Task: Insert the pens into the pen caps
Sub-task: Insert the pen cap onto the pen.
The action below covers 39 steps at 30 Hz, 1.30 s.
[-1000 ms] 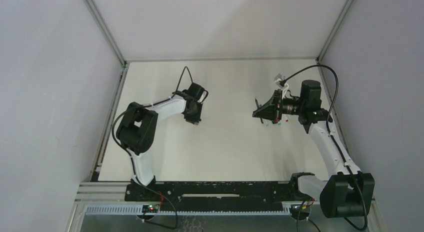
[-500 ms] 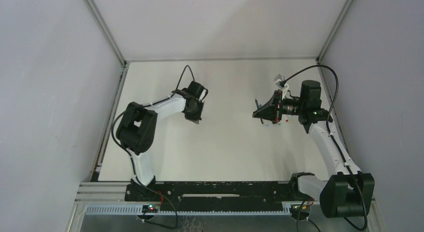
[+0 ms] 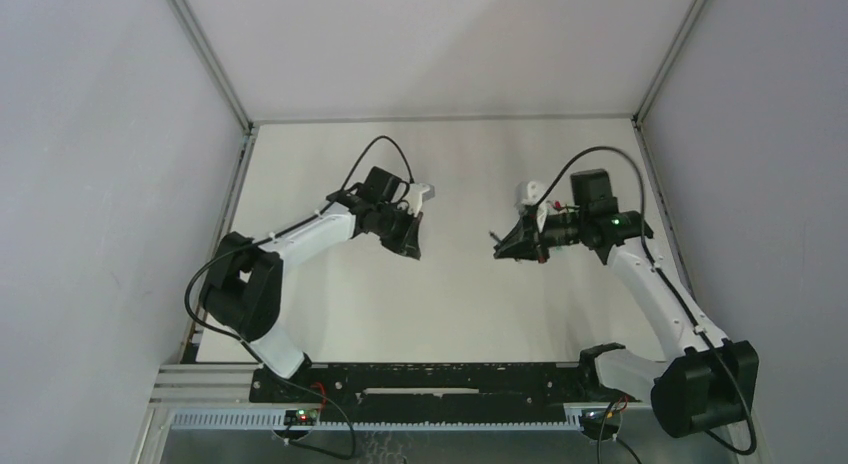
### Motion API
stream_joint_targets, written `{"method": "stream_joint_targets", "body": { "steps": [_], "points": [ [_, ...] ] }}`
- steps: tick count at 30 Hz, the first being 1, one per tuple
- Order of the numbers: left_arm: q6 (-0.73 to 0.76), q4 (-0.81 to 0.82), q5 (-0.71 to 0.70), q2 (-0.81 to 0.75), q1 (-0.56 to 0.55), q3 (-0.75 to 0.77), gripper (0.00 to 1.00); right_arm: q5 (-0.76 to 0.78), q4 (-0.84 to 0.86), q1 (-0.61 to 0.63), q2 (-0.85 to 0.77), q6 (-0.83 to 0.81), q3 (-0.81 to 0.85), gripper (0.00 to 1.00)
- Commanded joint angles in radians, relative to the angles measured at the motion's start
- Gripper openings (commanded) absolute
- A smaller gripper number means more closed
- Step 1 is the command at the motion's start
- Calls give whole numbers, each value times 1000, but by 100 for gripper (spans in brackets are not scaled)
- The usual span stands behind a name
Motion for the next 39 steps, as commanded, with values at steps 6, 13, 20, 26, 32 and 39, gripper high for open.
{"method": "stream_joint_targets", "body": {
  "steps": [6,13,20,26,32,39],
  "points": [
    [162,-77,347,-39,-123,0,0,528,-111,312,-24,-621,-92,0],
    [206,-130,508,-27,-154,2,0,847,33,456,-22,-670,-197,0],
    [207,-152,547,13,-177,11,0,1007,131,559,-2,-658,-235,0],
    [204,-153,559,42,-193,22,0,1061,159,628,25,-640,-238,0],
    [202,-151,561,66,-196,38,0,1069,158,669,39,-637,-238,0],
    [201,-148,561,78,-196,49,0,1078,153,704,57,-639,-239,0]
  ]
}}
